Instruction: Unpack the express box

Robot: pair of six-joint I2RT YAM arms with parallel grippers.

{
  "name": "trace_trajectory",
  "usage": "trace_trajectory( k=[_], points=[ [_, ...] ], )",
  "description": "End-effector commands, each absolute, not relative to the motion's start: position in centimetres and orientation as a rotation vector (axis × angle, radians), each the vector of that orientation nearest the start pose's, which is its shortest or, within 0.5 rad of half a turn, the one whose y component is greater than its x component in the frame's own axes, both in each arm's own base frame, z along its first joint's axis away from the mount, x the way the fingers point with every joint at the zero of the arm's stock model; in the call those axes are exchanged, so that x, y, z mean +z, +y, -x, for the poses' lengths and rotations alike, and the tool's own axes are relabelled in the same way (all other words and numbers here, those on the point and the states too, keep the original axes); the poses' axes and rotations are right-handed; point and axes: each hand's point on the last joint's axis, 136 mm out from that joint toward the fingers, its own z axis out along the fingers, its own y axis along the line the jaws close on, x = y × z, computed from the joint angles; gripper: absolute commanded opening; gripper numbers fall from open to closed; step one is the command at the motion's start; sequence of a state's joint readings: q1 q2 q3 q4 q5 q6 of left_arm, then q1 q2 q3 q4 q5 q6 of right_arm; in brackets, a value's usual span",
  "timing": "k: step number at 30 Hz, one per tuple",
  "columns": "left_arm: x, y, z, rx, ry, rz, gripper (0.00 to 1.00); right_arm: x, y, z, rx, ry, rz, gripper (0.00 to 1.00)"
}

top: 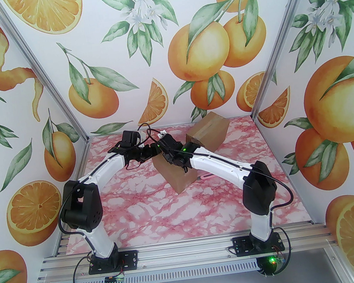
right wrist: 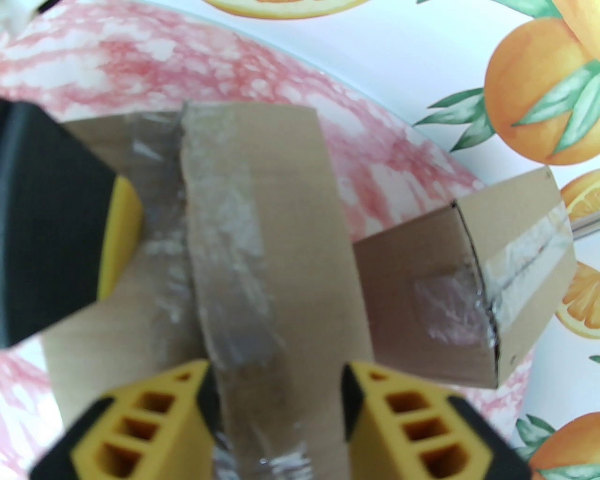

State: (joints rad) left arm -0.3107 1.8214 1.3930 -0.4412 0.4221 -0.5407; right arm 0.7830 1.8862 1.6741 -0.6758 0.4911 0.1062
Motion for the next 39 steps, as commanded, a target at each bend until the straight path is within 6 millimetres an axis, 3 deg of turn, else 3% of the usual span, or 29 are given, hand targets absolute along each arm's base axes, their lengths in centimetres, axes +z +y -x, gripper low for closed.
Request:
trace_trajectory(
  k=[1,7,9,15,20,26,30,36,39],
  points=[
    [6.8,-18.2,-40.4,-0.628,2.818,0.153,0.76,24.8,26.1,-42.7,-0.234,2.165,0.463,0.41],
    [6.3,-18.2,-40.2,-0.617,2.829,0.149,0.75,26.0,24.7,-43.8,-0.176,2.176,0.415,0.39],
    [6.4,-18.2,-40.3,-0.619,2.823,0.151,0.75,26.0,25.1,-43.6,-0.131,2.173,0.433,0.41],
    [7.0,-18.6,-40.9,-0.624,2.808,0.141,0.75,23.3,27.2,-42.3,-0.010,2.224,0.535,0.55],
    [7.3,-18.8,-41.1,-0.627,2.803,0.138,0.75,20.8,27.7,-41.0,0.056,2.284,0.556,0.67],
    [7.4,-19.0,-41.1,-0.627,2.804,0.128,0.75,18.9,27.4,-40.8,0.022,2.322,0.548,0.71],
    [7.3,-19.0,-41.0,-0.619,2.809,0.125,0.75,18.4,26.6,-41.4,-0.128,2.303,0.529,0.73],
    [6.9,-18.9,-40.8,-0.612,2.819,0.122,0.75,17.2,27.4,-41.1,-0.142,2.303,0.562,0.74],
    [6.9,-18.9,-40.8,-0.611,2.820,0.118,0.75,17.4,27.7,-40.6,-0.174,2.269,0.577,0.76]
  ],
)
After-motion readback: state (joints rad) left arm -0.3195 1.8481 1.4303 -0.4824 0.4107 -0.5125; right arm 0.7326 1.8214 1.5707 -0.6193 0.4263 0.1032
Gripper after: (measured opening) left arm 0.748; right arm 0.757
